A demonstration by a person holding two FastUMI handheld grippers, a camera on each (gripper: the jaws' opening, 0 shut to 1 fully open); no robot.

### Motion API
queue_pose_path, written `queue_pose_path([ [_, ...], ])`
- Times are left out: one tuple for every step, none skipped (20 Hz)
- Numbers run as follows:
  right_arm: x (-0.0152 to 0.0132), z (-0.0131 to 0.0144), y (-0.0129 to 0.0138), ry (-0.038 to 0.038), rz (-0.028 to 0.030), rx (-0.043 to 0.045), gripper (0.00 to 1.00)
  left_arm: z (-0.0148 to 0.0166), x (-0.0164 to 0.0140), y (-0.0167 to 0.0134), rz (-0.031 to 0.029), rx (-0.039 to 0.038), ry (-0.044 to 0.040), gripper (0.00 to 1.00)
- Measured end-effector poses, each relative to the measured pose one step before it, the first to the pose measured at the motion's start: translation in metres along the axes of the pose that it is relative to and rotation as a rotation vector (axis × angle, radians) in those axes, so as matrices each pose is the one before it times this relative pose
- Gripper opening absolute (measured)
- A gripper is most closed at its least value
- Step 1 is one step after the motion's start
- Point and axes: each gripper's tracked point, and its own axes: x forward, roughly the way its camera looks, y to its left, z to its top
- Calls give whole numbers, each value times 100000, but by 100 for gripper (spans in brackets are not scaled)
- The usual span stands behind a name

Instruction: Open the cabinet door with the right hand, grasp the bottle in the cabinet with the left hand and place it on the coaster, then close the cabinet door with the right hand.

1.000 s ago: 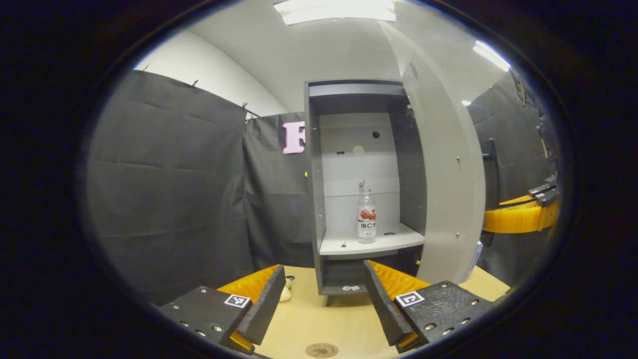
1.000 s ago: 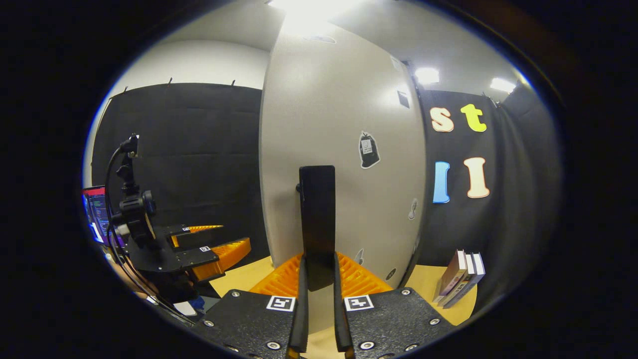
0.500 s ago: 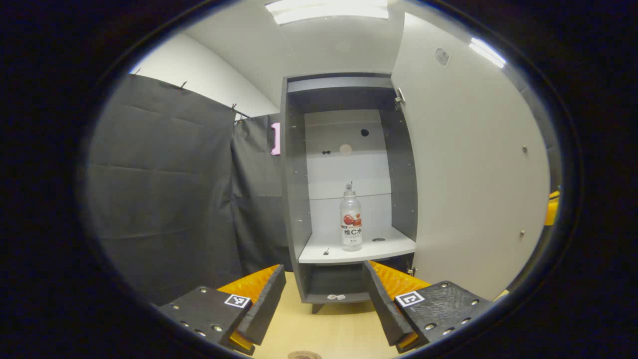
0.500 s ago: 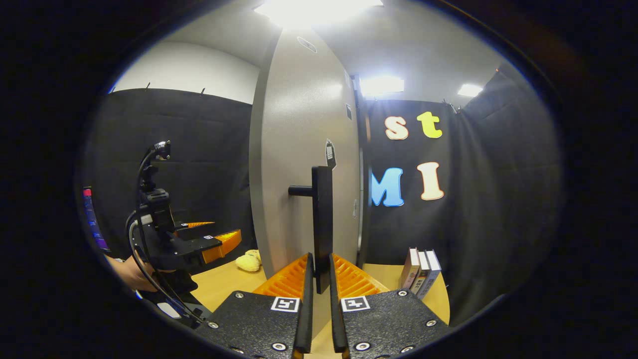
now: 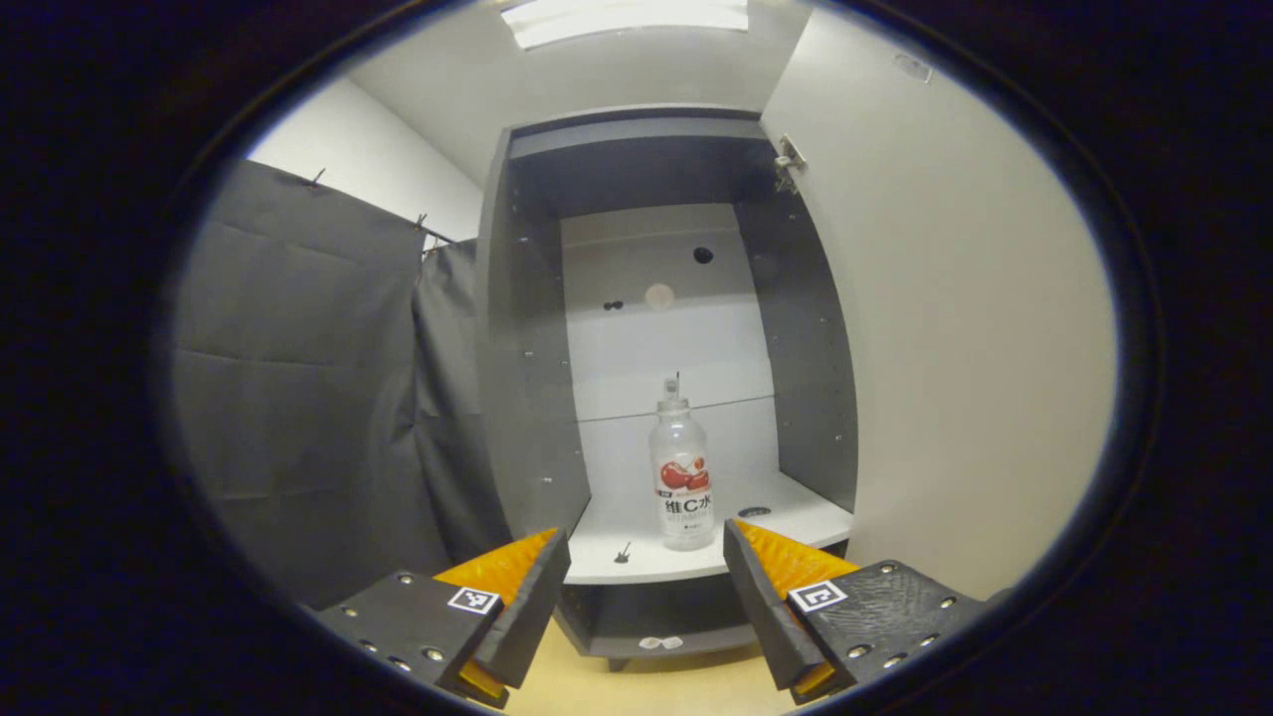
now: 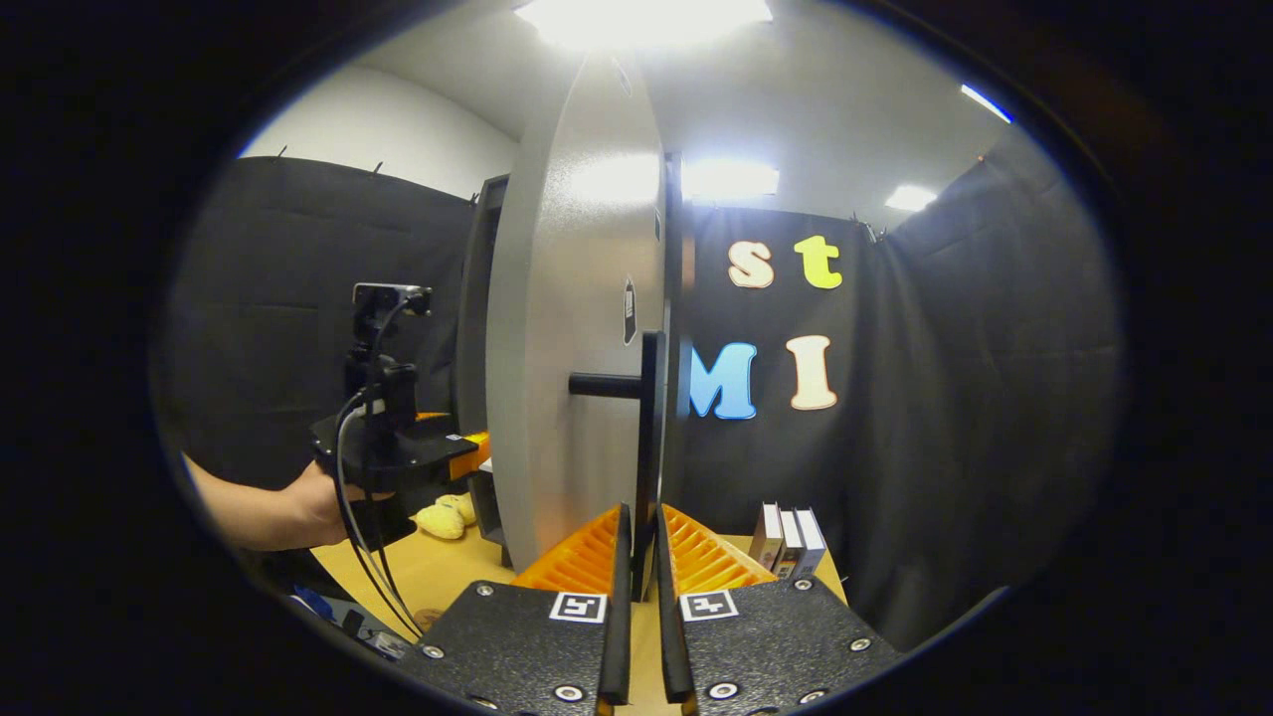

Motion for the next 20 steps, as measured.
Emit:
queue_pose_path([
  [-201,-82,92,-292,-515,281,14,-154,1271,-254,-1031,-468,-356,95],
  [-457,24,-131,-382,70,1403,15,-155,1219,-385,-1265,-654,-244,89],
  [-391,-135,105,98,886,2521,16,-167,1092,-390,-1076,-600,-220,89],
  [-565,-119,-54,766,525,3339,22,-243,952,-373,-1310,-516,72,89],
  [111,-423,-1051,1973,-2813,2900,29,-281,1081,-340,-1114,-271,141,89],
  [-410,-635,-1197,3246,-4632,1202,48,-257,916,-264,-883,-289,236,89],
  [-65,-708,-893,2335,-3302,822,63,-407,905,-347,-1339,-801,432,89],
  [-591,-212,-707,461,-3217,391,84,-471,704,-150,-943,-753,368,89],
  [-733,-72,-717,-308,-3786,-51,88,-377,833,81,98,-393,377,89],
  [-436,-189,-249,-233,-1963,581,92,-311,709,-179,-461,-370,321,89],
  [373,-664,-545,638,-3383,219,94,-315,628,-33,-245,160,448,89],
  [45,-558,-442,1131,-2802,168,95,-344,641,103,29,590,714,89],
  [402,-563,-108,1093,-2682,264,95,-321,792,111,194,654,972,89],
  [98,-288,-512,803,-3944,-673,94,-394,819,138,-18,94,631,89],
  [231,242,-147,-983,-2774,-547,94,-157,763,-10,-592,-174,123,89],
  [314,304,87,-1385,-1827,-2,94,-209,685,125,-381,138,242,89],
  [555,110,202,-885,-1040,132,94,-102,694,103,-491,16,137,89],
  [364,-38,-67,-66,-1789,-815,94,-150,744,-66,-714,-251,-51,89],
  [7,-146,-337,288,-1866,-1554,94,-164,749,-143,-775,-198,202,89],
  [142,-124,-281,741,-1629,-1160,93,-231,655,49,-599,307,587,89],
])
